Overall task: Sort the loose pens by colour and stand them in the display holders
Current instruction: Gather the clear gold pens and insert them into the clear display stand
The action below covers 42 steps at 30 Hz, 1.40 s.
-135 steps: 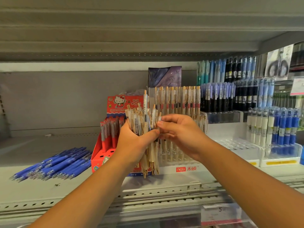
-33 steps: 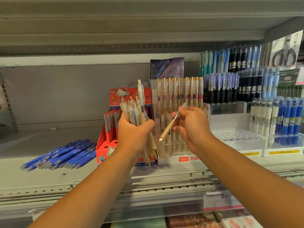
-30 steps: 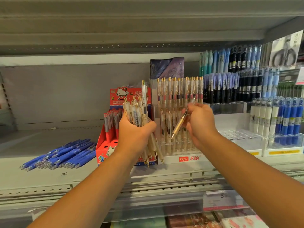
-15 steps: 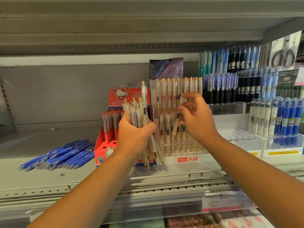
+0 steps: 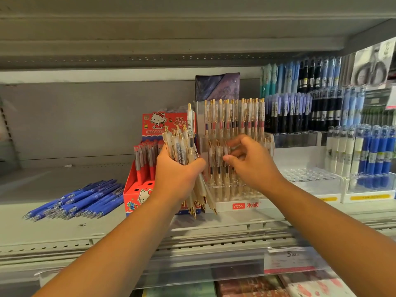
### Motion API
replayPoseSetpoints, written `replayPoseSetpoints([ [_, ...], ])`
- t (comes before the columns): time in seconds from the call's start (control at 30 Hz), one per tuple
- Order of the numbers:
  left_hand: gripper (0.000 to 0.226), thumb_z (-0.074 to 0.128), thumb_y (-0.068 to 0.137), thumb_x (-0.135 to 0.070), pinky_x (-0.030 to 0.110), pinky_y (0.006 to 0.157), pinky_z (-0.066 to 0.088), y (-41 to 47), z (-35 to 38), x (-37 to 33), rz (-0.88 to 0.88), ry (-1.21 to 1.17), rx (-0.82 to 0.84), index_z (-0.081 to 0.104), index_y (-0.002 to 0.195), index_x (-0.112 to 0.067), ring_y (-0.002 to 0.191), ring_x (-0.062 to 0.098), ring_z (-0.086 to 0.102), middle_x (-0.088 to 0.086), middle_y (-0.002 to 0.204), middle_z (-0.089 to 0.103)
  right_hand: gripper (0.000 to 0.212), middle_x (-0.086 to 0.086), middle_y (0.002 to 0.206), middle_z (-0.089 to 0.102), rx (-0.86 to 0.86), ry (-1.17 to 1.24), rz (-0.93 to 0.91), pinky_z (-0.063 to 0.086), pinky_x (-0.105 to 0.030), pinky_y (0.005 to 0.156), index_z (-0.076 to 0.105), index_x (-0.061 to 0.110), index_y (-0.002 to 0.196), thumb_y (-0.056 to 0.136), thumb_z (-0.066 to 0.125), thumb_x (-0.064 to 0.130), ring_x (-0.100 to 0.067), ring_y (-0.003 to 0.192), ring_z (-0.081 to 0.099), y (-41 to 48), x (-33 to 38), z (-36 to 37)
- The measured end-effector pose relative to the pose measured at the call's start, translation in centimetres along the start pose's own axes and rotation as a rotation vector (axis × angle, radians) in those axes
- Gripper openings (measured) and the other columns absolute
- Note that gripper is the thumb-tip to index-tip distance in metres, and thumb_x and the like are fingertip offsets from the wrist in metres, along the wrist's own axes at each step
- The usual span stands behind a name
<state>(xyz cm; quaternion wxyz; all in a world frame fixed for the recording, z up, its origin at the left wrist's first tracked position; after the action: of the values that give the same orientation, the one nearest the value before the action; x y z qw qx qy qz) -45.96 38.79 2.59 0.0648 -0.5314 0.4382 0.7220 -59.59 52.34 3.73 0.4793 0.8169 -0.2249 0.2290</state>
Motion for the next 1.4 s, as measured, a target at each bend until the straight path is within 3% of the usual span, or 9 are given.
replayPoseSetpoints([
  [0.2, 0.045, 0.072, 0.061, -0.015, 0.028, 0.072, 0.058, -0.1, 0.2, 0.0, 0.030, 0.004, 0.026, 0.061, 0.103, -0.026, 0.082, 0.010, 0.072, -0.008, 0.085, 0.074, 0.021, 0.011, 0.084, 0.059, -0.042, -0.025, 0.024, 0.040, -0.016, 0.062, 0.057, 0.026, 0.098, 0.086, 0.073, 0.023, -0.002, 0.077, 0.057, -0.1, 0.0, -0.6],
  [0.33, 0.045, 0.073, 0.067, -0.004, 0.013, 0.061, 0.053, -0.3, 0.4, -0.4, 0.082, 0.024, 0.060, 0.060, 0.104, -0.027, 0.077, 0.003, 0.071, -0.014, 0.084, 0.074, 0.021, 0.005, 0.088, 0.055, -0.076, -0.160, -0.037, 0.036, -0.018, 0.060, 0.060, 0.024, 0.104, 0.086, 0.071, 0.026, -0.005, 0.076, 0.052, -0.3, 0.4, -0.7],
  [0.43, 0.047, 0.074, 0.069, 0.001, 0.015, 0.062, 0.055, -0.3, 0.2, -0.3, 0.088, 0.029, 0.063, 0.061, 0.106, -0.026, 0.077, 0.002, 0.070, -0.016, 0.086, 0.073, 0.024, 0.006, 0.093, 0.053, -0.143, -0.187, -0.071, 0.040, -0.020, 0.063, 0.058, 0.023, 0.110, 0.088, 0.067, 0.024, -0.006, 0.078, 0.051, -0.6, 1.3, -1.4],
  [0.53, 0.048, 0.074, 0.068, 0.002, 0.022, 0.068, 0.058, -0.1, 0.3, -0.1, 0.085, 0.023, 0.083, 0.061, 0.107, -0.024, 0.079, 0.005, 0.071, -0.012, 0.086, 0.074, 0.018, 0.006, 0.096, 0.058, -0.157, -0.035, -0.139, 0.047, -0.019, 0.072, 0.058, 0.021, 0.106, 0.089, 0.064, 0.015, -0.006, 0.085, 0.055, -0.8, 3.4, -1.9],
  [0.67, 0.046, 0.073, 0.063, -0.005, 0.027, 0.065, 0.059, -0.1, 0.7, 0.0, 0.083, 0.009, 0.118, 0.064, 0.102, -0.027, 0.078, 0.013, 0.072, -0.005, 0.084, 0.074, 0.015, 0.004, 0.093, 0.067, 0.084, 0.220, -0.110, 0.052, -0.016, 0.073, 0.066, 0.022, 0.102, 0.091, 0.065, 0.011, -0.005, 0.084, 0.062, -0.9, 5.7, -0.1],
  [0.8, 0.049, 0.069, 0.063, -0.008, 0.047, 0.073, 0.061, -0.1, 1.0, -0.1, 0.085, -0.037, 0.141, 0.064, 0.110, -0.022, 0.084, 0.025, 0.073, 0.003, 0.092, 0.075, 0.019, 0.001, 0.092, 0.069, 0.194, 0.425, 0.030, 0.051, -0.016, 0.057, 0.069, 0.016, 0.108, 0.090, 0.068, 0.011, -0.011, 0.075, 0.067, -1.0, 5.9, 1.2],
  [0.97, 0.048, 0.069, 0.070, -0.007, 0.024, 0.070, 0.058, -0.3, 1.0, -0.3, 0.099, -0.051, 0.154, 0.063, 0.115, -0.021, 0.090, 0.014, 0.073, -0.005, 0.097, 0.075, 0.022, -0.003, 0.096, 0.070, 0.283, 0.527, 0.143, 0.052, -0.023, 0.055, 0.066, 0.021, 0.108, 0.088, 0.071, 0.011, -0.018, 0.073, 0.067, -1.2, 5.2, 2.0],
  [1.27, 0.045, 0.072, 0.065, -0.014, 0.020, 0.066, 0.056, -0.5, 1.3, -0.3, 0.071, -0.034, 0.171, 0.065, 0.108, -0.025, 0.084, 0.011, 0.073, -0.007, 0.092, 0.076, 0.013, -0.014, 0.092, 0.072, 0.308, 0.566, 0.120, 0.059, -0.037, 0.069, 0.071, 0.016, 0.093, 0.086, 0.071, 0.005, -0.020, 0.080, 0.068, -0.9, 4.7, 2.0],
  [1.4, 0.045, 0.069, 0.065, -0.009, 0.021, 0.061, 0.056, -0.5, 1.3, -0.3, 0.070, -0.030, 0.166, 0.064, 0.109, -0.017, 0.076, 0.012, 0.074, -0.005, 0.086, 0.076, 0.008, -0.012, 0.083, 0.072, 0.317, 0.619, 0.108, 0.056, -0.034, 0.062, 0.071, 0.010, 0.089, 0.087, 0.069, 0.003, -0.023, 0.074, 0.069, -0.9, 4.6, 1.9],
])
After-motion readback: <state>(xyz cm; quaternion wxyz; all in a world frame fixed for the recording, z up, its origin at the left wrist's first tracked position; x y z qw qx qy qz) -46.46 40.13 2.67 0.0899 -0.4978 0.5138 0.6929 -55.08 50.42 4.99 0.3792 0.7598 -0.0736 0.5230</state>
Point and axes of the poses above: each hand's wrist, its own y-axis towards the middle knuckle, its own z-axis out of the palm, x = y × z, the point moved 7 cm from there along y, towards the middle knuckle
